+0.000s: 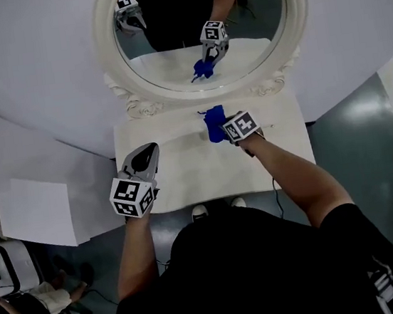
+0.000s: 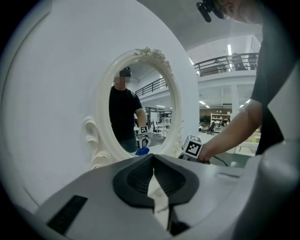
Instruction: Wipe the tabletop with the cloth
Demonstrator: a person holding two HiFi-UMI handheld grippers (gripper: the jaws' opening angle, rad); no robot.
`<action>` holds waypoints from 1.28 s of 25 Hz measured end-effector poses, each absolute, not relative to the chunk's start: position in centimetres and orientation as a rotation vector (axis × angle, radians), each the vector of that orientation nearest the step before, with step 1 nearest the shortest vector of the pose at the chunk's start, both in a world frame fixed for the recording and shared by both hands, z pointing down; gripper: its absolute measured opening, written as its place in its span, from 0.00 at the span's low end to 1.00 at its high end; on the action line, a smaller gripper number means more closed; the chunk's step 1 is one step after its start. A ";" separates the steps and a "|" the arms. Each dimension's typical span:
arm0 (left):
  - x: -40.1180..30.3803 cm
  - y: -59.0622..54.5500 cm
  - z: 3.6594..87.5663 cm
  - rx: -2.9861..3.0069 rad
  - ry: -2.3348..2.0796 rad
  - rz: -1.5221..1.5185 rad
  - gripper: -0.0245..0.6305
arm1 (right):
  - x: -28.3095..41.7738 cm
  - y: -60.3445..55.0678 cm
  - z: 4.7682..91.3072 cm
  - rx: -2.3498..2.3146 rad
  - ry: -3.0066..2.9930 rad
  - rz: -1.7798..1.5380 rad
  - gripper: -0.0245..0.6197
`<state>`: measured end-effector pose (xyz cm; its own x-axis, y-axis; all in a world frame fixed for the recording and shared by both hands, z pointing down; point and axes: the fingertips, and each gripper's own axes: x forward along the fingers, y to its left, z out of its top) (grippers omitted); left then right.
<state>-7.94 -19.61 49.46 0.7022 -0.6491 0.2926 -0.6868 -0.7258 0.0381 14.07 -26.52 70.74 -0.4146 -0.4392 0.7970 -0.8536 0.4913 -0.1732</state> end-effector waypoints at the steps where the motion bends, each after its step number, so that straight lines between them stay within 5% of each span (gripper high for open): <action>1: -9.0 -19.5 49.5 2.750 -1.117 0.391 0.05 | 12.2 -27.3 70.5 1.037 -2.057 0.748 0.13; 16: -19.1 -18.5 51.4 2.586 -1.328 0.371 0.05 | -10.9 -32.7 71.4 0.728 -2.219 0.707 0.13; 32: -23.5 -18.6 51.7 2.525 -1.406 0.374 0.05 | -16.4 -34.9 76.7 0.689 -2.184 0.726 0.13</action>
<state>-23.49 -18.63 51.68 0.5080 -0.7963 0.3284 -0.8542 -0.5149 0.0730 -16.42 -34.94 76.67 -0.5959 -0.2492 0.7634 -0.6569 0.6981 -0.2849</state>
